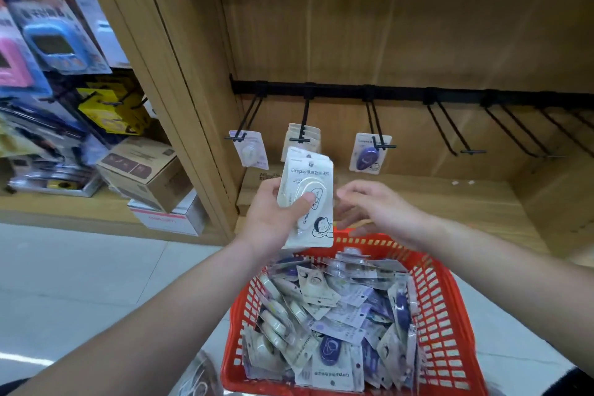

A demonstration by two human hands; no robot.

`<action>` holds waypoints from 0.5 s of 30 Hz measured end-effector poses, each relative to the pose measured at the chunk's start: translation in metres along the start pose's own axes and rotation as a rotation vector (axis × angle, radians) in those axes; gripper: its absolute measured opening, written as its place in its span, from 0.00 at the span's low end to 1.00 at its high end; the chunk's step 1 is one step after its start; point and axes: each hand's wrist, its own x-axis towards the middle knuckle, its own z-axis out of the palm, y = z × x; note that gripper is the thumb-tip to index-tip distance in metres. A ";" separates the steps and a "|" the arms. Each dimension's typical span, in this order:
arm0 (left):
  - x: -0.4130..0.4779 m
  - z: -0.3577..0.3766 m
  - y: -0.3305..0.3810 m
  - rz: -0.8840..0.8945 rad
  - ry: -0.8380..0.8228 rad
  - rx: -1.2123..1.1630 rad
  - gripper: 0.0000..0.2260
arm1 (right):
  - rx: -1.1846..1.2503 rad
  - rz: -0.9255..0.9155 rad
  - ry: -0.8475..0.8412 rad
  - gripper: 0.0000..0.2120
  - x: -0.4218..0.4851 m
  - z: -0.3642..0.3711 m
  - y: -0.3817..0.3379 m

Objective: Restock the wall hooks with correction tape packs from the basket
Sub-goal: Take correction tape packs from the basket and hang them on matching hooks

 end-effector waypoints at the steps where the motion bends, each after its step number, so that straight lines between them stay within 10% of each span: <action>1: -0.002 0.009 0.002 0.000 -0.024 -0.013 0.20 | 0.018 0.000 -0.021 0.08 -0.017 -0.005 0.000; 15: -0.012 0.119 0.005 -0.016 -0.094 -0.008 0.14 | 0.226 -0.008 0.174 0.05 -0.050 -0.087 0.054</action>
